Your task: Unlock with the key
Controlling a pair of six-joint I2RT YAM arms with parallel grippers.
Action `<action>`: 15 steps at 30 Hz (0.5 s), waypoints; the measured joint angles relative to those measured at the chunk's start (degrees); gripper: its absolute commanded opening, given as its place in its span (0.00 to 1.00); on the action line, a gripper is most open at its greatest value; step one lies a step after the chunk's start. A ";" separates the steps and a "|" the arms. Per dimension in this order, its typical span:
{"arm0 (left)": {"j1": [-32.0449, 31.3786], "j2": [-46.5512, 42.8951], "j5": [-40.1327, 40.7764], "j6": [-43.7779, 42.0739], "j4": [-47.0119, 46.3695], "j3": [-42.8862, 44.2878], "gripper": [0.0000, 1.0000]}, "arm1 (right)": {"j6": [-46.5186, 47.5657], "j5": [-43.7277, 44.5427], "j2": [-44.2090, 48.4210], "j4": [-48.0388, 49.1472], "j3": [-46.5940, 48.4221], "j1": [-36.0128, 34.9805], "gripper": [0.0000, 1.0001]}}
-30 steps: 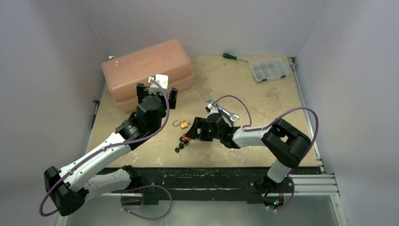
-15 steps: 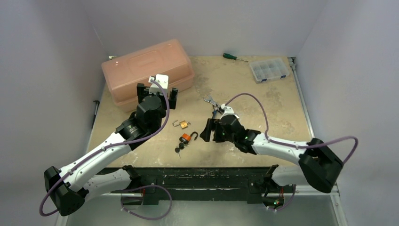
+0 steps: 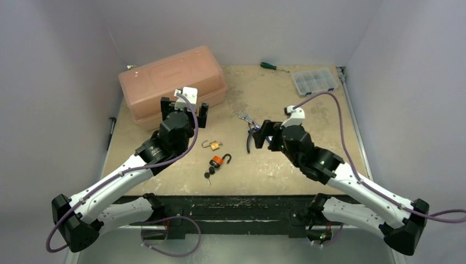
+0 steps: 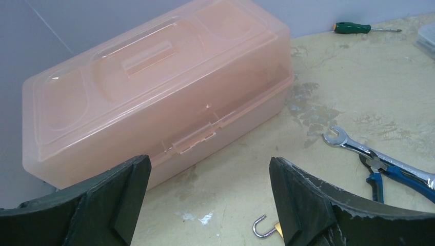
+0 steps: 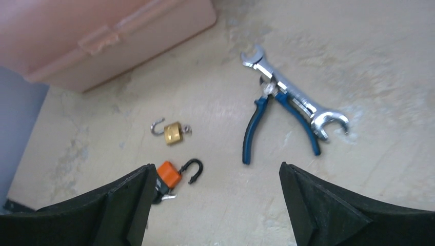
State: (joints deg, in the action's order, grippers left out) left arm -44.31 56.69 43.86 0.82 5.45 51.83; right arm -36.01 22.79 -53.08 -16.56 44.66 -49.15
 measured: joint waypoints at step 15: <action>0.00 0.00 -1.55 0.02 0.13 0.00 0.92 | 1.95 14.25 19.39 -16.15 13.73 0.04 0.99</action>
State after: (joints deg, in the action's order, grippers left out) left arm -44.31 56.69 42.30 0.84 5.58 51.83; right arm -34.06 37.04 -33.69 -32.71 58.39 -49.10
